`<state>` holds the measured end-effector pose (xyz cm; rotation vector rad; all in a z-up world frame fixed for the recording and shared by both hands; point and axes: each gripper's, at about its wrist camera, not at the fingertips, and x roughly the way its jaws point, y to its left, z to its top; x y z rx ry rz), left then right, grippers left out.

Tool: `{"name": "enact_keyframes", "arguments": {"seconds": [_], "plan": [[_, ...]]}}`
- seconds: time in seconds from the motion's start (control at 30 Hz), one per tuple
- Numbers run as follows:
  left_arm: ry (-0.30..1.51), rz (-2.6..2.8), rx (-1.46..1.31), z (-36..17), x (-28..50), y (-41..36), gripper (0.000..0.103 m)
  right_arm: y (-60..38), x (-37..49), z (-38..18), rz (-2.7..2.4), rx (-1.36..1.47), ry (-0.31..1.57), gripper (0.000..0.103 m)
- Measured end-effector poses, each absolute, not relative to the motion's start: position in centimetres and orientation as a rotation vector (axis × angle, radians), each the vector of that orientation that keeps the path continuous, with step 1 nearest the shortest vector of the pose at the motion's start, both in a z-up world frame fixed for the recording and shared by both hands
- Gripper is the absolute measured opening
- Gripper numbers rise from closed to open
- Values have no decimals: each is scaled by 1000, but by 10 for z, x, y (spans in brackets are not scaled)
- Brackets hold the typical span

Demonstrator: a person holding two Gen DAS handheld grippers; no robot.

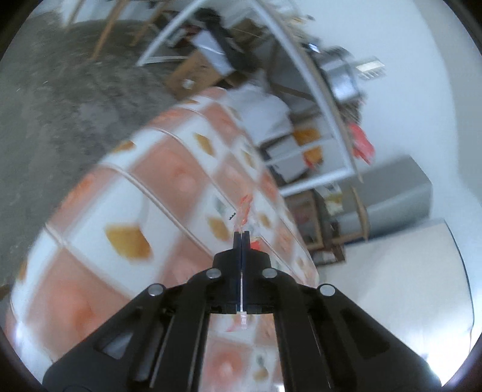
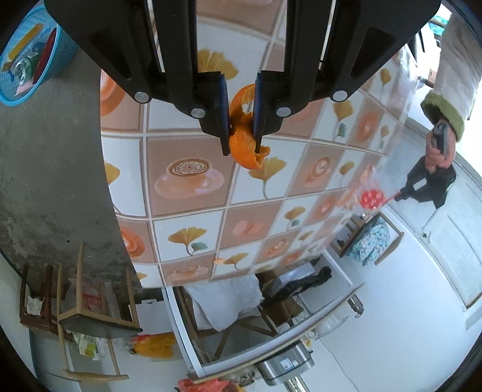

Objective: Collect trash
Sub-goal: 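Carry peel and bag over the wastebasket and open the left tool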

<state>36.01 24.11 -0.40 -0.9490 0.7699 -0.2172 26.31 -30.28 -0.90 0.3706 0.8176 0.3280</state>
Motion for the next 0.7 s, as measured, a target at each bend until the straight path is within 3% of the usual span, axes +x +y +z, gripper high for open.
{"name": "enact_keyframes", "arguments": {"seconds": [0.37, 0.7], "plan": [[821, -640, -703, 75, 255, 67, 0, -356, 161, 39, 258, 473, 689, 14], [1014, -1055, -559, 70, 210, -161, 0, -489, 30, 20, -90, 590, 636, 14]]}}
